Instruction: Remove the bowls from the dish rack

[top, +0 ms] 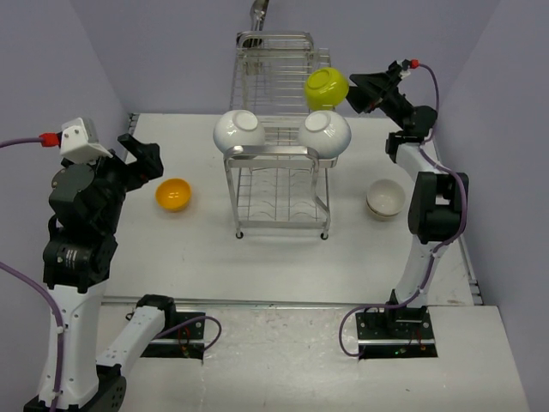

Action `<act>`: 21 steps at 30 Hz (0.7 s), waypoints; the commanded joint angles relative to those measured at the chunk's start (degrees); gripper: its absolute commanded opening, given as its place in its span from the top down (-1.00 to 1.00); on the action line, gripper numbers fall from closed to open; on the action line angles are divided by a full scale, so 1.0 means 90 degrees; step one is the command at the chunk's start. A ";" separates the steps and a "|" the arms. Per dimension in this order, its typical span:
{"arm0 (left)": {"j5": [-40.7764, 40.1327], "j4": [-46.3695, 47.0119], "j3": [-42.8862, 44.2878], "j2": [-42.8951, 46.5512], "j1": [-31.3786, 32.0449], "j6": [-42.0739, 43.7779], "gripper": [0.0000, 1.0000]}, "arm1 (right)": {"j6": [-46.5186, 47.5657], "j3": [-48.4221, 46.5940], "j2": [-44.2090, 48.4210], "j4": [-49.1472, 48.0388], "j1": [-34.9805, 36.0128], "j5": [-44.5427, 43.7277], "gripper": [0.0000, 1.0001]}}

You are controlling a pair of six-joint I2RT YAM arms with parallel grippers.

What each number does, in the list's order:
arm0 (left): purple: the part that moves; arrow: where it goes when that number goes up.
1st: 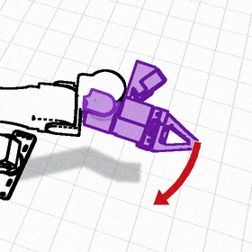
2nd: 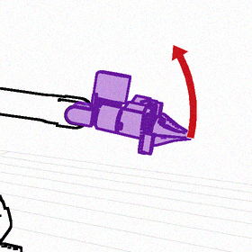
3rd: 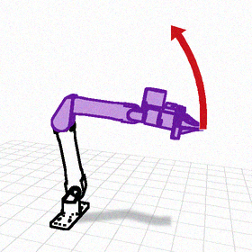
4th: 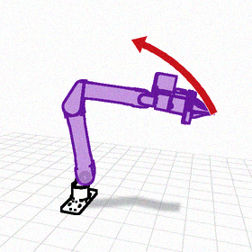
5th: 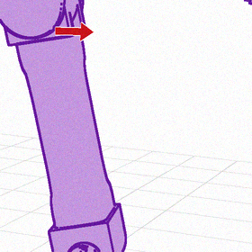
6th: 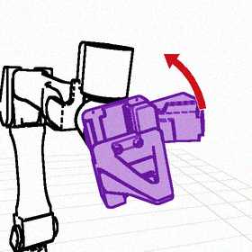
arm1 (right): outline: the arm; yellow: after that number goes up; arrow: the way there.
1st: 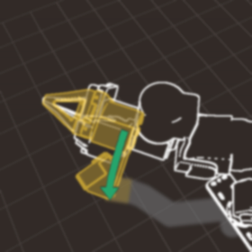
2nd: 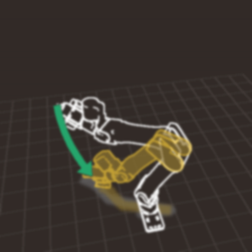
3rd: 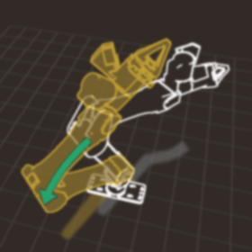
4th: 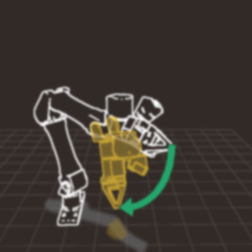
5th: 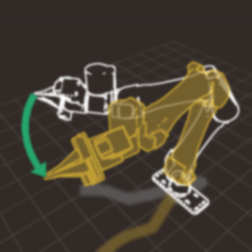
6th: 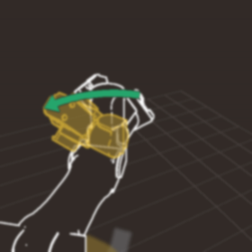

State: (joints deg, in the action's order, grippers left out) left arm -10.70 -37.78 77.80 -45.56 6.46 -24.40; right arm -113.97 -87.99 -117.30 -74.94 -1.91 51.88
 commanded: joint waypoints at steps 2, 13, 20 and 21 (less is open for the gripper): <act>0.0095 0.0223 -0.0060 -0.0026 0.0025 0.0182 -1.00 | -0.0754 -0.0409 -0.0033 -0.1703 0.0046 -0.0207 -0.31; 0.0095 0.0204 -0.0051 -0.0065 0.0025 0.0221 -1.00 | -0.1233 -0.0693 -0.0249 -0.2181 0.0164 -0.0169 -0.26; 0.0154 0.0223 -0.0109 -0.0094 0.0025 0.0212 -1.00 | -0.1330 -0.0780 -0.0219 -0.2211 0.0349 -0.0149 -0.19; 0.0154 0.0223 -0.0119 -0.0094 0.0025 0.0221 -1.00 | -0.1340 -0.0771 -0.0209 -0.2220 0.0359 -0.0139 -0.18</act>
State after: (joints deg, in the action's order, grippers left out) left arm -10.15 -37.78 77.08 -46.13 6.46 -24.25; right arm -114.43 -92.23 -119.70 -75.07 0.01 51.27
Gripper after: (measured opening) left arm 0.997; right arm 0.595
